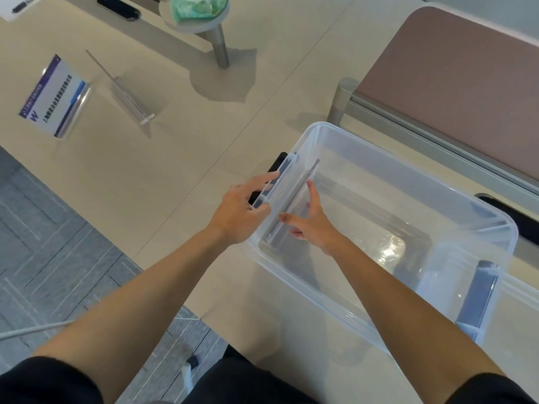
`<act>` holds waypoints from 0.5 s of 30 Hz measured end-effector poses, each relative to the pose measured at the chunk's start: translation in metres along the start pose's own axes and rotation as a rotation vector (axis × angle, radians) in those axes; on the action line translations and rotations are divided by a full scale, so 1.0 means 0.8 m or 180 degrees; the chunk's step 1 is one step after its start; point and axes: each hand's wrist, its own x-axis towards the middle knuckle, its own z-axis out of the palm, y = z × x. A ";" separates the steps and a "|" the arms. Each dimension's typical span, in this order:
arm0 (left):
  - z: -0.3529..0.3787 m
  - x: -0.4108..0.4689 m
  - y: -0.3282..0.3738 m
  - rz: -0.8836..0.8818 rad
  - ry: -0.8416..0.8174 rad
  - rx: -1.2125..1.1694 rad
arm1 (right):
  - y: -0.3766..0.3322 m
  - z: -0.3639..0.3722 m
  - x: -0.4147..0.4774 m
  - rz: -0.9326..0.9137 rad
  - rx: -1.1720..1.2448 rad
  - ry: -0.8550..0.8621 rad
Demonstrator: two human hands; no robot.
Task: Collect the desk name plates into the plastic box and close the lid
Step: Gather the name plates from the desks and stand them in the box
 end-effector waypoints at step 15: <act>-0.002 0.004 -0.004 0.0408 0.0004 0.0552 | -0.011 -0.020 -0.016 0.0049 -0.0769 0.0132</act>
